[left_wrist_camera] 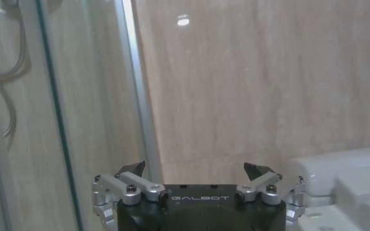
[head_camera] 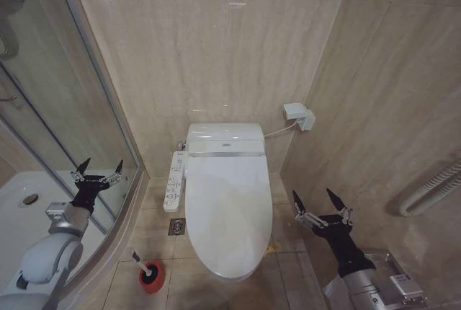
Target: Open the toilet lid, clean the toilet bowl with a toilet brush, close the toilet lid, and flush.
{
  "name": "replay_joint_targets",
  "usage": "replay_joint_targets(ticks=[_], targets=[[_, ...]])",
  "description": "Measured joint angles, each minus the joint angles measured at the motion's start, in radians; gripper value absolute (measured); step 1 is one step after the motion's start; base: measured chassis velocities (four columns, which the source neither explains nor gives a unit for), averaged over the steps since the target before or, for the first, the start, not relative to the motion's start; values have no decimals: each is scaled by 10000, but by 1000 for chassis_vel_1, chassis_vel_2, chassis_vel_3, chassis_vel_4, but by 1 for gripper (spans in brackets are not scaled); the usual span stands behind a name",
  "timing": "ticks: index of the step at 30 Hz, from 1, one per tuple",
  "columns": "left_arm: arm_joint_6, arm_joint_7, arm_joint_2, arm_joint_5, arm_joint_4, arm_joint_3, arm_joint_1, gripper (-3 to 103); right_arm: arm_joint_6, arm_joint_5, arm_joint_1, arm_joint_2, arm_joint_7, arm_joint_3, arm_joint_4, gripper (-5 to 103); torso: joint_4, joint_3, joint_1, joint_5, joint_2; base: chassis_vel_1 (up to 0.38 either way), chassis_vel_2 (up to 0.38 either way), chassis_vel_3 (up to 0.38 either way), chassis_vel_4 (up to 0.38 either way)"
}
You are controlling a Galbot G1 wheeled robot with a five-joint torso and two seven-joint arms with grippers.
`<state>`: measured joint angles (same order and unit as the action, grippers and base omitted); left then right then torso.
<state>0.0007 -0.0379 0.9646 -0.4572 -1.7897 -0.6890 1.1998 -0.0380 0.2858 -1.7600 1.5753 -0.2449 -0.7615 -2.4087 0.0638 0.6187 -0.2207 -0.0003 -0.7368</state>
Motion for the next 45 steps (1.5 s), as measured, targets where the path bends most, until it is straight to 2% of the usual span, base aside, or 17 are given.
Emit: replay_joint_targets(ticks=[6,7,8,11,14,15,18,21,22,29,30,37,38,42,45], targets=[[-105,184,-299,-61,1751,624,-1653,100,0,0,0,0,-1,0,0,100,1,0,0,4,0,0,0,0,0],[-105,184,-299,-61,1751,624,-1653,100,0,0,0,0,-1,0,0,100,1,0,0,4,0,0,0,0,0],[-167,244,-312,-66,2020,804,-1950,97,0,0,0,0,-1,0,0,100,1,0,-1,2,0,0,0,0,0],[-591,488,-343,-270,2895,1556,-2840,97,0,0,0,0,-3,1,0,100,2,0,-1,3,0,0,0,0,0],[-761,615,-349,-292,3371,1971,-3276,97,0,0,0,-1,-2,0,0,100,4,0,-1,2,0,0,0,0,0],[-885,709,-336,-267,3668,2221,-3524,85,0,1,0,0,-2,0,0,100,3,0,-1,4,0,0,0,0,0],[-1064,863,-260,-168,4066,2541,-3854,85,0,0,0,0,-3,0,-1,100,-2,0,-1,2,0,0,0,0,0],[-1586,1251,-60,-38,4710,2941,-4441,85,0,1,0,0,-2,1,0,100,2,0,-1,2,0,0,0,0,0],[-1802,1414,5,-19,4892,3024,-4611,60,0,0,-1,0,-2,0,0,100,2,0,-1,3,0,0,0,0,0],[-2356,1721,239,544,5446,3154,-5128,60,0,0,0,0,-2,0,0,100,3,0,-1,3,0,0,0,0,0],[-2459,1780,252,655,5564,3165,-5210,32,0,0,0,0,-2,0,0,100,1,0,-1,3,0,0,0,0,0],[-2717,2080,151,886,5826,3249,-5446,32,0,0,0,0,-2,0,0,100,1,-1,-1,3,0,0,0,0,0],[-2823,2251,93,895,5930,3293,-5511,6,0,0,0,0,-2,0,0,100,1,-1,0,3,0,0,0,0,0],[-3122,2741,-31,917,6209,3456,-5666,6,0,1,0,0,-2,0,0,100,1,-1,1,2,0,0,0,0,0],[-3211,2866,-75,921,6308,3584,-5751,6,0,0,0,0,-2,0,0,100,1,-2,1,3,0,0,0,0,0]])
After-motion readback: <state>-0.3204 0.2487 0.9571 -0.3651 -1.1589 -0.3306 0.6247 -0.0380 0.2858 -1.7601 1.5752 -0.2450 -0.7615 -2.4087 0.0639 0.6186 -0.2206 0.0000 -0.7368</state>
